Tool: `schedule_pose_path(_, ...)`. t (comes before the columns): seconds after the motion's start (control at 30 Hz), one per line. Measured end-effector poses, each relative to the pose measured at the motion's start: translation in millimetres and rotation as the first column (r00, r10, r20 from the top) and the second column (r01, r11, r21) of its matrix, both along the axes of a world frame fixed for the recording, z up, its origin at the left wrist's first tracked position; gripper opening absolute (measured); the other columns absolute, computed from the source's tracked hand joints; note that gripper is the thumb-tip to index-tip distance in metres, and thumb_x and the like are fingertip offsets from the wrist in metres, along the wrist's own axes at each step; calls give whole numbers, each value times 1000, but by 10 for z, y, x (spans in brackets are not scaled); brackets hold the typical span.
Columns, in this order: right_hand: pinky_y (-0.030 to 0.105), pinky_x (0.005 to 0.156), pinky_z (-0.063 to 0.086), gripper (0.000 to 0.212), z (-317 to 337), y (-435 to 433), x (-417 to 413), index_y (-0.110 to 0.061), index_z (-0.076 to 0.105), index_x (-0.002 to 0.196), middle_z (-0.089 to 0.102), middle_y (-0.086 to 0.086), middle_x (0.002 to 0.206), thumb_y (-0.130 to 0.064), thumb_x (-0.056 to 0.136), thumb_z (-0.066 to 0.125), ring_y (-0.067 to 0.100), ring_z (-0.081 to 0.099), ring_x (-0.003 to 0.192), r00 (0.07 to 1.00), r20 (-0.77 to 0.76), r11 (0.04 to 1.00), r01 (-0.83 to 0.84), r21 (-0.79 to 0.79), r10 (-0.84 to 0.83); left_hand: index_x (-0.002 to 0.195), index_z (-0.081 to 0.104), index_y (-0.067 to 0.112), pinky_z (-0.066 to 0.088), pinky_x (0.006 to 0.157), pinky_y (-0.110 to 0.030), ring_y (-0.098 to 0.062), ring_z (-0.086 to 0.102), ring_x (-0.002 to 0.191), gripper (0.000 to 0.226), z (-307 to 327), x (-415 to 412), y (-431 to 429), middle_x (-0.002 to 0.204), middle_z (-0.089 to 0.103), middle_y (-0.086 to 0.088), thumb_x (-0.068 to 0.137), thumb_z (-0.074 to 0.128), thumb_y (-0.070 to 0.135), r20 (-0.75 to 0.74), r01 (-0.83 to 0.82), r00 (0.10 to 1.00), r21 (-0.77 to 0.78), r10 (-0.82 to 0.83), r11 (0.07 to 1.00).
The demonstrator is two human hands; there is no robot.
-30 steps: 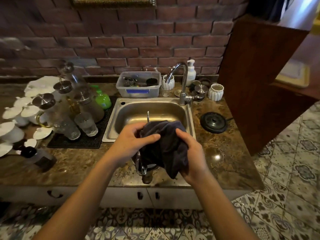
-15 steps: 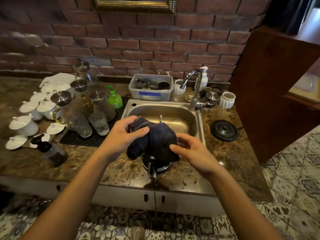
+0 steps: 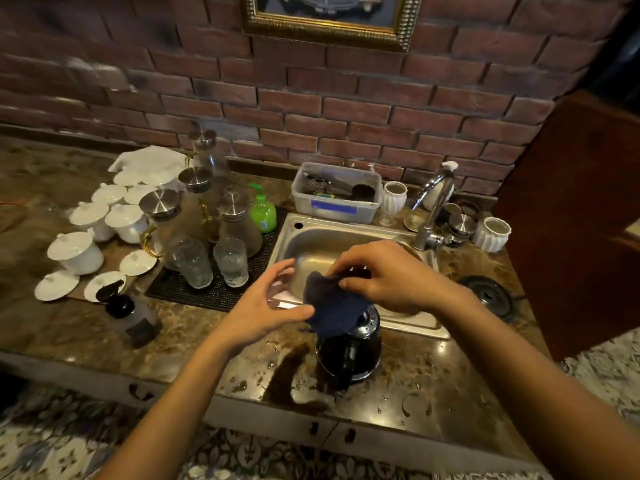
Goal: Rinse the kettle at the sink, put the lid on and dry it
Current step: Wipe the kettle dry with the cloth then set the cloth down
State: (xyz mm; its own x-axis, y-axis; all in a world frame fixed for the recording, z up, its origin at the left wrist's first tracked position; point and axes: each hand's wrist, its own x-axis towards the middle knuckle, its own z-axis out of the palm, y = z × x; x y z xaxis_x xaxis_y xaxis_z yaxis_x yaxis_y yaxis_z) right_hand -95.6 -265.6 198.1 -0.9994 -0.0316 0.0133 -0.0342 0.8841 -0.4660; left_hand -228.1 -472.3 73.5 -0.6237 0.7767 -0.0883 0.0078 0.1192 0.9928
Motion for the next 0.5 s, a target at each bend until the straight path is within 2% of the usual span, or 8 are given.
schedule_pose_path(0.07,27,86,50,24,30,-38,-213,-26,75,112,75,-9,109,-19,90,71,8,65,98,997,25,992,-77,101,75,140,47,54,43,106,-24,4,47,135,90,84,-134,29,148,51,18,63,92,51,-168,100,980,-73,-111,992)
schedule_pose_path(0.1,20,83,49,25,33,-43,-301,-26,76,112,76,-8,109,-18,89,72,6,65,95,995,41,987,-100,126,95,141,48,51,42,104,-21,5,47,135,85,129,-174,77,146,54,20,66,90,54,-241,145,957,-93,-164,985)
schedule_pose_path(0.13,11,79,45,26,20,-46,-400,-26,76,112,76,-9,108,-17,88,73,3,64,91,992,63,983,-119,141,111,139,53,47,44,103,-19,4,50,132,78,170,-222,128,141,59,21,70,87,54,-283,184,937,-94,-204,978)
schedule_pose_path(0.2,4,73,39,27,-31,-44,-583,-27,76,111,76,-9,105,-17,87,74,-1,58,86,985,110,977,-151,153,135,130,63,36,49,97,-19,0,61,121,55,218,-307,218,127,69,16,79,84,45,-304,229,921,-83,-244,970)
schedule_pose_path(0.3,16,76,43,27,-145,-22,-803,-26,75,111,76,-7,102,-16,86,74,3,61,86,972,189,975,-167,145,139,111,73,21,52,79,-30,-7,67,96,27,174,-464,268,102,74,4,88,79,34,-380,205,890,-158,-251,966)
schedule_pose_path(0.37,25,79,47,29,-266,-10,-941,-24,75,111,76,-5,101,-12,85,74,9,65,88,964,235,973,-166,157,127,91,70,11,43,68,-33,-9,58,78,23,68,-592,251,83,65,-1,90,78,32,-462,182,849,-199,-256,963)
schedule_pose_path(0.43,29,82,49,31,-395,4,-1036,-22,74,112,76,-4,101,-10,83,73,15,68,93,955,272,968,-173,181,120,81,66,7,40,66,-35,-13,54,74,29,-59,-688,247,78,59,-5,88,79,32,-527,141,817,-211,-234,967)
schedule_pose_path(0.5,29,84,49,33,-548,18,-1122,-22,73,115,76,-2,104,-9,84,71,18,69,97,945,308,962,-181,204,113,81,69,15,45,70,-37,-15,59,76,25,-227,-748,258,81,64,-3,85,81,36,-529,94,827,-206,-192,974)
